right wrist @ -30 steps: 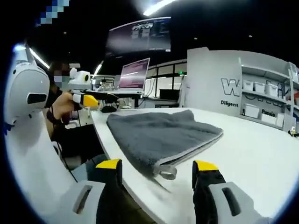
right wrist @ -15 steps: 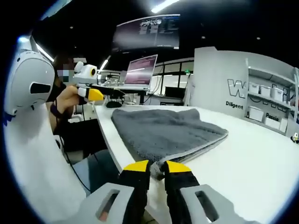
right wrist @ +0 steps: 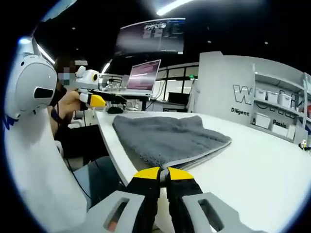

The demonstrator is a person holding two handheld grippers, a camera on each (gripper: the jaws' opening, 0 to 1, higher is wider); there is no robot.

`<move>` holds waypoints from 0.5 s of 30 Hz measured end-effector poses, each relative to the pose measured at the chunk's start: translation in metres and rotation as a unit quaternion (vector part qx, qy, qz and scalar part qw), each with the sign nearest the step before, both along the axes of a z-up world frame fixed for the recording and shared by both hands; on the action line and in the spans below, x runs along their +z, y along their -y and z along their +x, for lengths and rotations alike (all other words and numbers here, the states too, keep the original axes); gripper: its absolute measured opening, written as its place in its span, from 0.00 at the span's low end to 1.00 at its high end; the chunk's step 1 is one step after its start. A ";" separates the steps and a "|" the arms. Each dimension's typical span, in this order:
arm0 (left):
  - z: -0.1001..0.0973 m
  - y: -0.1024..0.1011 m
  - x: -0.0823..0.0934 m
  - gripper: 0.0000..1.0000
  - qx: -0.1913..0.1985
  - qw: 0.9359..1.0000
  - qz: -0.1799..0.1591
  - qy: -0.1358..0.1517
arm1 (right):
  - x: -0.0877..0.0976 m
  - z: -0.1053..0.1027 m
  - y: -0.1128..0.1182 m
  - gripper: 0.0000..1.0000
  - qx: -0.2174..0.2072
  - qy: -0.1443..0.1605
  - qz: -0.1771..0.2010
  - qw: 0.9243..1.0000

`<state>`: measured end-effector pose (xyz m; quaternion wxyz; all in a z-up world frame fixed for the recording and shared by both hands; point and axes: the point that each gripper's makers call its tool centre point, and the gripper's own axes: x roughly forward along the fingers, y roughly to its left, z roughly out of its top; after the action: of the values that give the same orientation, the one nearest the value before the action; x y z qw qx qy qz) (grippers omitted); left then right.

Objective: Open the folded towel by lifting each exposed corner and separating the folded layers until the towel lies flat within the target outline without major curled edges

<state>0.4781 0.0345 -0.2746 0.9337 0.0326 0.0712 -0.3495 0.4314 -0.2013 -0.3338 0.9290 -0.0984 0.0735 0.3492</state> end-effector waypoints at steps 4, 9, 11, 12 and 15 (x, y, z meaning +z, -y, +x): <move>0.000 0.000 -0.001 0.99 0.001 1.000 0.001 -0.001 | 0.005 0.001 0.012 0.00 -0.015 0.011 -0.006 1.000; 0.001 -0.003 -0.003 0.99 0.005 1.000 0.001 -0.004 | 0.009 0.001 0.025 0.00 -0.032 0.017 -0.011 0.999; 0.001 -0.004 -0.004 0.99 0.007 1.000 0.001 -0.005 | 0.012 0.003 0.044 0.00 -0.055 0.022 -0.017 0.998; 0.001 -0.004 -0.004 0.99 0.007 1.000 0.000 -0.005 | 0.013 0.004 0.050 0.00 -0.063 0.023 -0.021 0.998; 0.001 -0.004 -0.003 0.99 0.006 1.000 -0.002 -0.004 | 0.018 0.008 0.067 0.00 -0.080 0.030 -0.033 0.996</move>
<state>0.4793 0.0389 -0.2781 0.9354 0.0288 0.0749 -0.3444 0.4393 -0.2680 -0.3156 0.9520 -0.1332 0.0652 0.2679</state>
